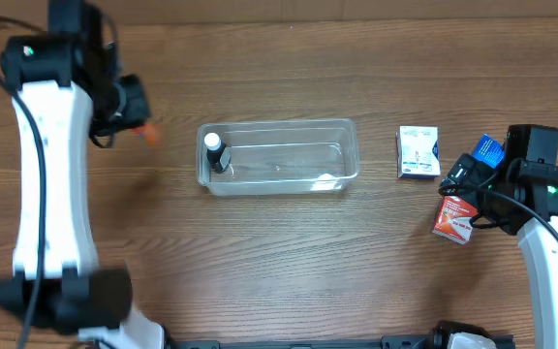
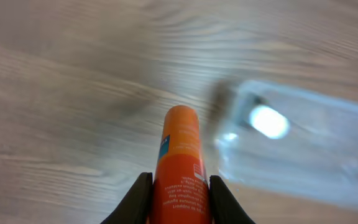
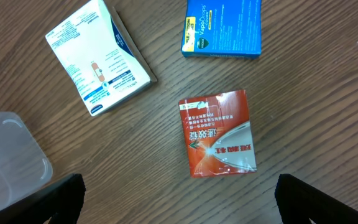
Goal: Pack container
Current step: 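Carry the orange tube into the container beside the bottle and release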
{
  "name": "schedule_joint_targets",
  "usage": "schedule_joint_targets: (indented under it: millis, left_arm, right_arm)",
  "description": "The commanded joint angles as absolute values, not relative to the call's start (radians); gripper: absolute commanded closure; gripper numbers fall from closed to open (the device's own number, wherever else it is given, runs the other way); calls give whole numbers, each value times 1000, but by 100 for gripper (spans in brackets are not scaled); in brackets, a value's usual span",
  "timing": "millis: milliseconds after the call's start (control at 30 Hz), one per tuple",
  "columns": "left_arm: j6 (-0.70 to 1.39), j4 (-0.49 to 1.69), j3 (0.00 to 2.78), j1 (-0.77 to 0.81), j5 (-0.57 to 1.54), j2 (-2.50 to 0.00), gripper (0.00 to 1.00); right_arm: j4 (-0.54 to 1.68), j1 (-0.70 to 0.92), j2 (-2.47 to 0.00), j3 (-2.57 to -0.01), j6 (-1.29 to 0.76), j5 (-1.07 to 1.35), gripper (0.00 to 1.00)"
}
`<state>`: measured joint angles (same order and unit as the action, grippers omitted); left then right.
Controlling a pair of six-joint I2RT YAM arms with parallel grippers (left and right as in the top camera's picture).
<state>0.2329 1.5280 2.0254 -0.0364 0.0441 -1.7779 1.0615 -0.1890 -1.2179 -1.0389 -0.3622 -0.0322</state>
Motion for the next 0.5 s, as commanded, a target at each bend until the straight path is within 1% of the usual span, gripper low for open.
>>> schedule_joint_targets:
  millis: [0,100,233,333,467]
  left_arm:
    - [243,1593,2046,94,41,-1664,96]
    - [285,1650,2035,199,-10,-1649,96]
    - [300,1620,1968,289,-23,-1649,96]
    - [338,1560,1873,323,-47,-1649,96]
    - [340,1433,1734,324,-48,-1649,96]
  right_arm:
    - [1057,-192,-1214,-1061,-363,-33,0]
    - [1056,-192,-1214,-1061,-364,-32,0]
    - [1057,-192,-1214,-1061,-364,-32,0]
    - [1058,-192,-1214,-1061,-364,-32,0]
    - [1058,-192,-1214,-1061,-364,-32,0]
